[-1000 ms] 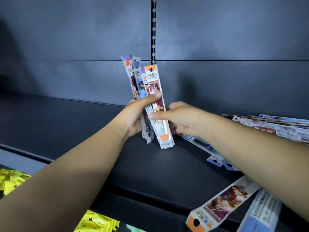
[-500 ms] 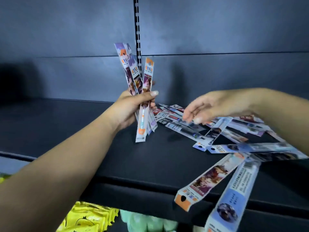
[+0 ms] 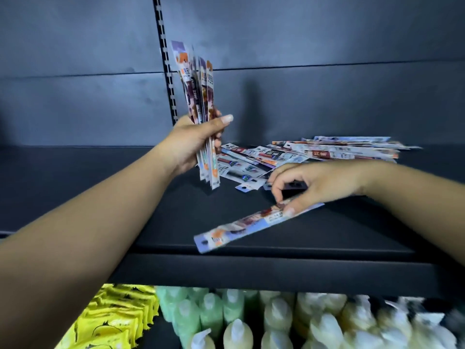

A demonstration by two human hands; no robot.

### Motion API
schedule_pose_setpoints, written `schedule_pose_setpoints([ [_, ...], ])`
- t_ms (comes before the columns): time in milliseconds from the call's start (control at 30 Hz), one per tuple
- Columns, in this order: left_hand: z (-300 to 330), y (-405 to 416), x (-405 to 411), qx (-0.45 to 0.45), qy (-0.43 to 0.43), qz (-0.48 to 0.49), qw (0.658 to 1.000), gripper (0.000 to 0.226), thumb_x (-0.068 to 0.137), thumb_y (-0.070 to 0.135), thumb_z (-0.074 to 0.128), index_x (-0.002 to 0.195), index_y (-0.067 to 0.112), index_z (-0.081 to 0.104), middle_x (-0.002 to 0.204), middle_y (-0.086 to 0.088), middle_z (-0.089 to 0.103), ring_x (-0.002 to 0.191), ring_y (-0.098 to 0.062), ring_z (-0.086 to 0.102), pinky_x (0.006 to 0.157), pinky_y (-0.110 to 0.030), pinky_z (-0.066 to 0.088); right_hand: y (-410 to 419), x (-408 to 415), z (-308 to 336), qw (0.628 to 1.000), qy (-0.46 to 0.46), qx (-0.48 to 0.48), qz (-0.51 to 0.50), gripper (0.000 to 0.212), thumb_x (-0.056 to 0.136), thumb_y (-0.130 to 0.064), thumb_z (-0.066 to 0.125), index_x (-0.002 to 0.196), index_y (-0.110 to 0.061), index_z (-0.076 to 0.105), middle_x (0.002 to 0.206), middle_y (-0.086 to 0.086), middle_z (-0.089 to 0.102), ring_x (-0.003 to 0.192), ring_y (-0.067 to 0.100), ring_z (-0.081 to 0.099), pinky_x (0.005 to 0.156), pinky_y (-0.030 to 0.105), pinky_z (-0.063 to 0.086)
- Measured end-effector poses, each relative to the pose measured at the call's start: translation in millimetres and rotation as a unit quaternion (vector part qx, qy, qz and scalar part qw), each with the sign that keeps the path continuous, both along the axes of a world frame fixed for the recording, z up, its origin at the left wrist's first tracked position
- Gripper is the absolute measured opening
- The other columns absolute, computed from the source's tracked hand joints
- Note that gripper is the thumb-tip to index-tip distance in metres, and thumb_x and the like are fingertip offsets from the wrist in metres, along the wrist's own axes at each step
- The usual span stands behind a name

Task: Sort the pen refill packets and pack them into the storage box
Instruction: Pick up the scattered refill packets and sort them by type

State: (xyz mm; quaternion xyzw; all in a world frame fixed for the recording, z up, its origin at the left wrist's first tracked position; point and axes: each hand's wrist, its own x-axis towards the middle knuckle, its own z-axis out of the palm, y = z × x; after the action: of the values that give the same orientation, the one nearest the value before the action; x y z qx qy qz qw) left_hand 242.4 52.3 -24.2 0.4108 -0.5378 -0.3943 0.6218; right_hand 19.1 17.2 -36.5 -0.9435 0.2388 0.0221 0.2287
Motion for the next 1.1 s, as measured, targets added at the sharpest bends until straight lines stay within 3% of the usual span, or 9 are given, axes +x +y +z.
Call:
schedule_pose_setpoints([
  [167,1.9,2.7,13.8,-0.004,0.014,0.021,1.0,0.012,0.084,0.01,0.058,0.077,0.02,0.056,0.045,0.008,0.048,0.042,-0.007,0.046,0.048,-0.02,0.042,-13.5,3.0,-10.1,0.992,-0.064,-0.056,-0.098,0.02,0.068,-0.048,0.066,0.07,-0.032,0.054,0.107,0.004,0.057,0.106,0.022,0.052,0.098,0.036,0.038],
  [300,2.5,2.4,29.1,-0.02,0.068,0.049,0.996,0.01,0.085,0.006,0.056,0.084,0.015,0.06,0.047,0.007,0.055,0.047,-0.007,0.053,0.054,-0.018,0.05,-25.1,14.2,-10.8,0.977,-0.102,-0.084,-0.169,0.024,0.074,-0.04,0.068,0.07,-0.029,0.047,0.083,-0.007,0.05,0.079,0.013,0.048,0.07,0.026,0.038],
  [500,-12.7,-3.6,55.0,0.017,0.008,0.086,0.996,0.012,0.077,0.005,0.062,0.075,0.016,0.057,0.05,0.006,0.061,0.051,-0.008,0.06,0.061,-0.02,0.054,-33.5,33.6,6.0,0.984,-0.066,-0.035,-0.159,0.032,0.069,-0.048,0.069,0.076,-0.022,0.051,0.073,-0.006,0.05,0.061,0.01,0.045,0.057,0.024,0.037],
  [667,-9.8,-8.7,55.2,0.026,-0.011,0.077,0.997,0.015,0.077,0.003,0.061,0.071,0.014,0.054,0.047,0.004,0.058,0.049,-0.009,0.06,0.061,-0.023,0.055,-56.7,70.0,21.3,0.98,-0.058,-0.064,-0.179,0.05,0.073,-0.058,0.059,0.095,-0.013,0.064,0.102,0.013,0.065,0.076,0.014,0.053,0.067,0.026,0.037],
  [800,3.5,-23.3,61.0,0.026,-0.005,0.134,0.991,0.018,0.087,0.002,0.052,0.081,0.018,0.057,0.044,0.006,0.05,0.045,-0.009,0.05,0.058,-0.024,0.053,-74.2,113.4,20.1,0.985,0.004,-0.065,-0.163,0.079,0.072,-0.065,0.055,0.121,-0.003,0.052,0.117,0.01,0.06,0.105,0.025,0.057,0.089,0.032,0.043],
  [867,8.9,-33.3,66.1,0.02,0.027,0.155,0.987,0.02,0.089,0.003,0.048,0.082,0.02,0.056,0.04,0.007,0.042,0.039,-0.008,0.041,0.05,-0.021,0.044,-79.9,133.6,19.4,0.985,0.044,-0.072,-0.147,0.078,0.072,-0.064,0.056,0.121,-0.004,0.049,0.125,0.01,0.053,0.113,0.028,0.052,0.095,0.033,0.041],
  [967,7.4,-45.0,73.1,0.027,0.094,0.155,0.983,0.019,0.09,0.01,0.048,0.076,0.022,0.053,0.038,0.008,0.034,0.033,-0.006,0.033,0.046,-0.017,0.034,-80.5,155.1,20.2,0.984,0.097,-0.089,-0.117,0.064,0.077,-0.06,0.053,0.104,-0.002,0.058,0.099,0.007,0.049,0.091,0.025,0.048,0.078,0.027,0.036],
  [1033,0.7,-46.1,76.6,0.055,0.092,0.137,0.985,0.015,0.088,0.017,0.054,0.074,0.023,0.052,0.036,0.009,0.031,0.032,-0.006,0.031,0.046,-0.017,0.034,-83.2,161.4,20.2,0.986,0.094,-0.089,-0.109,0.058,0.079,-0.057,0.054,0.105,-0.005,0.059,0.089,0.004,0.049,0.086,0.023,0.046,0.075,0.026,0.034],
  [1100,-6.2,-44.7,77.0,0.076,0.081,0.112,0.988,0.012,0.079,0.022,0.06,0.07,0.022,0.053,0.035,0.009,0.029,0.031,-0.005,0.03,0.044,-0.017,0.035,-89.6,161.8,17.4,0.988,0.07,-0.079,-0.109,0.042,0.077,-0.053,0.06,0.085,-0.012,0.057,0.074,0.0,0.049,0.082,0.023,0.048,0.073,0.025,0.035],
])
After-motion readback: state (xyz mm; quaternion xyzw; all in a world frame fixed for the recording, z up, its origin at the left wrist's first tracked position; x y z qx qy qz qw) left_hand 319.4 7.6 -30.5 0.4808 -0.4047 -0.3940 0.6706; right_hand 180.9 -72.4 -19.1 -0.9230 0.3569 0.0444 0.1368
